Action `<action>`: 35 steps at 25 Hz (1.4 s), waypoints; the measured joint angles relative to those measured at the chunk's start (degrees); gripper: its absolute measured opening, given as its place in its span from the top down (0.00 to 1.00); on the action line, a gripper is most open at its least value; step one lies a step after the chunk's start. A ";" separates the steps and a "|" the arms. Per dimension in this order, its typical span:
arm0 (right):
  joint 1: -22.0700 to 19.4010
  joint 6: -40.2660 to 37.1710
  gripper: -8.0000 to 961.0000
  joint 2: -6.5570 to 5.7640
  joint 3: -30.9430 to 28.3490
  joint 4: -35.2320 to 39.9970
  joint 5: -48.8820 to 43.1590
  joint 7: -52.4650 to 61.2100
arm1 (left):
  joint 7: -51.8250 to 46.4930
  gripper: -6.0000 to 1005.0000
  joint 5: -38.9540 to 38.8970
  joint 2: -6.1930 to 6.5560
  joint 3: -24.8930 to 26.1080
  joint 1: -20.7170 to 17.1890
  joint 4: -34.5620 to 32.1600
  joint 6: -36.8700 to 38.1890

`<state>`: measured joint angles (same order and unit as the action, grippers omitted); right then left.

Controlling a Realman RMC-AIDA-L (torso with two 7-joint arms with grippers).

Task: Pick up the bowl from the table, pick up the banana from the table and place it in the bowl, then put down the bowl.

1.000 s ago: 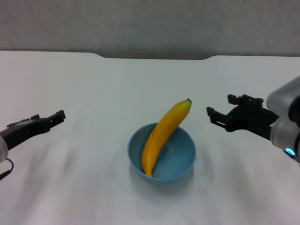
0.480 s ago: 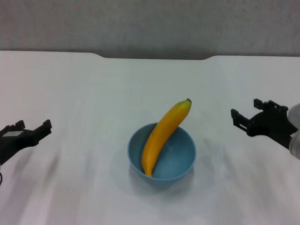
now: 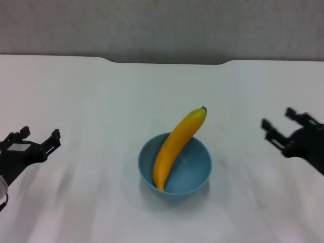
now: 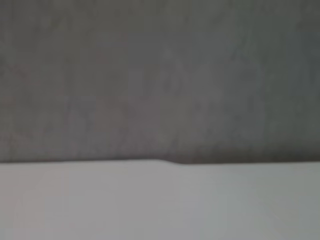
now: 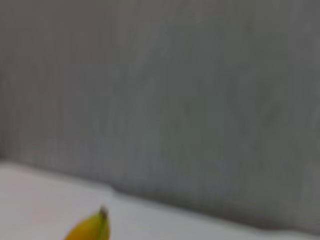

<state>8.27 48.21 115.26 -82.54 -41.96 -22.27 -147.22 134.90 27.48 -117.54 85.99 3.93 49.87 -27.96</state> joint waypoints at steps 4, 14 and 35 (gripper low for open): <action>2.59 16.27 0.25 -0.03 0.36 14.29 11.84 -5.60 | 5.34 0.17 -6.49 0.08 -0.55 0.63 -4.78 -8.47; 7.77 22.29 0.25 0.19 0.58 24.93 14.78 -5.29 | 7.33 0.17 -11.59 0.30 1.85 10.08 -25.58 -26.52; 10.31 14.34 0.26 0.33 2.67 31.90 21.03 -1.50 | 16.34 0.17 -22.04 -0.10 1.97 11.71 -33.96 -25.24</action>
<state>18.58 62.55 115.58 -79.88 -10.06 -1.25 -148.72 151.24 5.45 -117.64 87.96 15.64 15.92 -53.19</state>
